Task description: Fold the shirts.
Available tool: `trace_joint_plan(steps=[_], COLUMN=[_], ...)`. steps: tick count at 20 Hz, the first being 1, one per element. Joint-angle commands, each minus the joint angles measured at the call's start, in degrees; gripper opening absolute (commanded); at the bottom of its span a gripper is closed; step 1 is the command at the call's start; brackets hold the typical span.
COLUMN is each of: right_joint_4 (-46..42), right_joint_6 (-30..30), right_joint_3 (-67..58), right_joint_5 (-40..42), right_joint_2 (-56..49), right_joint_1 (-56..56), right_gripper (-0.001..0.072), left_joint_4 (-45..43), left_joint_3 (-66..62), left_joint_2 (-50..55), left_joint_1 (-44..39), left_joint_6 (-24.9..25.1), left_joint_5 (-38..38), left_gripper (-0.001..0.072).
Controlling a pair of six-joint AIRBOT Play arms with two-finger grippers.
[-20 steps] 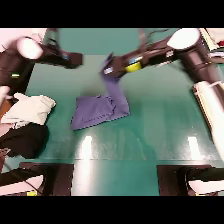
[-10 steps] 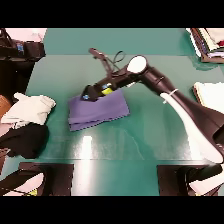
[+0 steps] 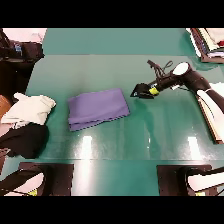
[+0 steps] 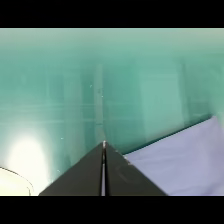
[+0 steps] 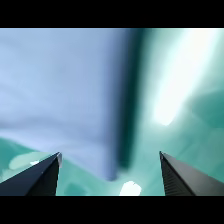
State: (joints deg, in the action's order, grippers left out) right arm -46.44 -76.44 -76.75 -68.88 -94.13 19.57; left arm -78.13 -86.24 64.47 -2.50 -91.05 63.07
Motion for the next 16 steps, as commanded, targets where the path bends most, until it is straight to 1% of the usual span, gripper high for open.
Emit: trace_joint_plan(steps=[1,5,6,7,9,11,12,13,16], right_joint_4=[7.58,10.45,11.5,12.61,13.92,13.68,13.64,13.4,13.22], right_joint_6=[1.11,1.07,1.05,1.07,1.07,1.95,3.67,4.63,4.59], right_joint_3=[1.25,-6.84,-9.27,-11.43,-15.91,-19.52,-20.7,-21.9,-25.27], right_joint_5=[-1.05,-2.25,-2.27,-2.25,-2.27,-2.19,-1.99,-1.75,-1.27], right_joint_2=[-5.66,-14.45,-16.39,-18.05,-21.11,-22.93,-23.1,-23.02,-20.61], right_joint_1=[-1.99,4.66,6.56,8.33,11.76,14.47,15.23,15.54,12.81], right_gripper=[0.07,0.0699,0.0672,0.0584,0.045,0.0209,0.0076,0.0014,0.0014], left_joint_4=[0.57,0.57,0.57,0.66,1.53,3.54,4.55,5.35,7.43], left_joint_3=[0.0,0.0,0.0,0.0,0.0,0.0,0.0,0.0,0.0], left_joint_2=[0.04,0.04,0.04,0.04,0.04,0.04,0.04,0.07,0.04], left_joint_1=[-0.02,0.0,-0.02,-0.02,-0.02,-0.02,-0.02,-0.02,-0.02], left_joint_6=[0.02,0.02,0.02,0.0,0.02,0.02,0.04,0.02,0.02], left_joint_5=[-0.28,-0.26,-0.24,-0.26,-0.2,-0.17,-0.11,0.0,0.57], left_gripper=[0.0024,0.0025,0.0025,0.0025,0.0025,0.0025,0.0025,0.0024,0.0024])
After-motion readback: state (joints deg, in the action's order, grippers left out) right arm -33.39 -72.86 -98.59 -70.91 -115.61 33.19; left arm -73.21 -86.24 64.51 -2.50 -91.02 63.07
